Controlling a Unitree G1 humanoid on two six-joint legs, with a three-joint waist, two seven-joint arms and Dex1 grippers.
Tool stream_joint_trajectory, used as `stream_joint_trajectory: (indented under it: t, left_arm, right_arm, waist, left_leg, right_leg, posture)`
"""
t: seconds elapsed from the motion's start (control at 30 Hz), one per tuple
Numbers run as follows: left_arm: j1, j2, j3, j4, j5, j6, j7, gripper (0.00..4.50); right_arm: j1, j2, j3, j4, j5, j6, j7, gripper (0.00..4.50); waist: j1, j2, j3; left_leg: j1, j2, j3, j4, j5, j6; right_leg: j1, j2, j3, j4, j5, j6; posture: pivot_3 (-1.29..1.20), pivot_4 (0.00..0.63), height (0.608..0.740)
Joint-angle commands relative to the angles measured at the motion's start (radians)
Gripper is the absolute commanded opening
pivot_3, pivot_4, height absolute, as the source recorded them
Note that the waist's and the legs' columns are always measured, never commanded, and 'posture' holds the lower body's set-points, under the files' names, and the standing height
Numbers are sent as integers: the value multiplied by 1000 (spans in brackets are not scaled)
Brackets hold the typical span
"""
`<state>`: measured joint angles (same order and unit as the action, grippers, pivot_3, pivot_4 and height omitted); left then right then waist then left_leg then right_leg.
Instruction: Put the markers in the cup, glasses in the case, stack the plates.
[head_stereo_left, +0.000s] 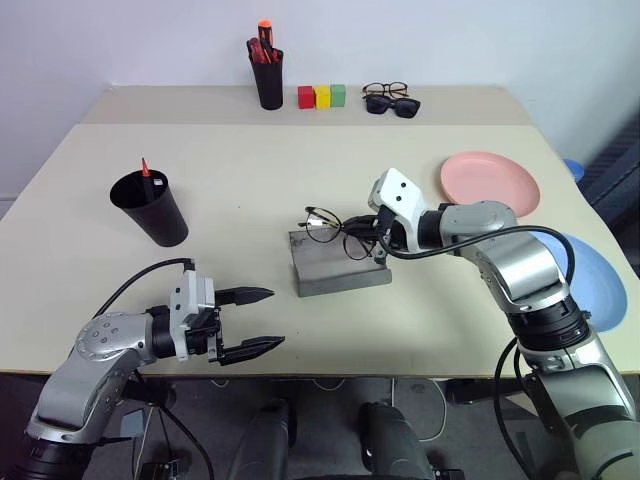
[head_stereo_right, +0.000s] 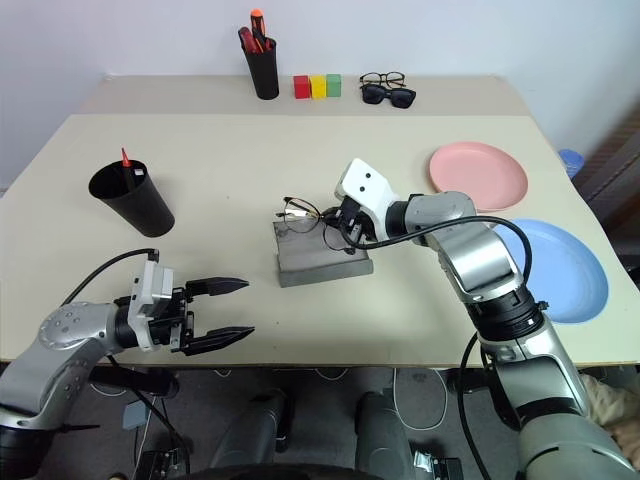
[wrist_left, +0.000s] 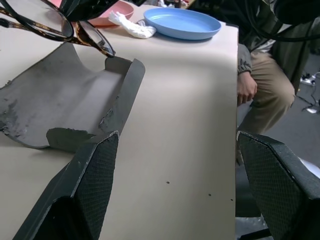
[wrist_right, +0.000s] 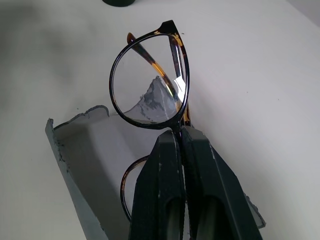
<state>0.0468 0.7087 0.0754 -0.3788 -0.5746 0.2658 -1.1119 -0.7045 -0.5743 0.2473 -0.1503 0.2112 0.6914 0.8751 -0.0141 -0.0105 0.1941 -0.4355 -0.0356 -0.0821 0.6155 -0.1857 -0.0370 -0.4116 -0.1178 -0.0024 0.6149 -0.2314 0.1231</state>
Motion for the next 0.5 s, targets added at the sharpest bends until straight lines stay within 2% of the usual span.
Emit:
stream_joint_trajectory:
  t: [0.03,0.37,0.4,0.43,0.5]
  left_arm:
    - [16,11,41,-49,1,-25,13,3907]
    - [21,11,56,-48,6,-29,39,3907]
    - [21,10,56,-48,7,-30,41,3907]
    - [20,10,57,-47,8,-31,45,3907]
    - [17,12,60,-40,11,-35,48,3907]
  right_arm:
    - [17,11,3,3,-13,-50,-4,60]
    - [92,-32,37,-18,-35,-90,51,60]
    - [96,-35,38,-19,-37,-90,53,658]
    - [106,-44,37,-25,-38,-89,58,961]
    - [122,-59,33,-39,-42,-87,60,1917]
  waist:
    - [0,0,0]
    - [0,0,0]
    - [0,0,0]
    - [0,0,0]
    - [1,0,0]
  left_leg:
    - [0,0,0,0,0,0]
    - [0,0,0,0,0,0]
    - [0,0,0,0,0,0]
    - [0,0,0,0,0,0]
    - [0,0,0,0,0,0]
  right_leg:
    - [0,0,0,0,0,0]
    - [0,0,0,0,0,0]
    - [0,0,0,0,0,0]
    - [0,0,0,0,0,0]
    - [0,0,0,0,0,0]
  posture:
    - [0,150,739]
    - [0,150,739]
    - [0,150,739]
    - [0,150,739]
    - [0,150,739]
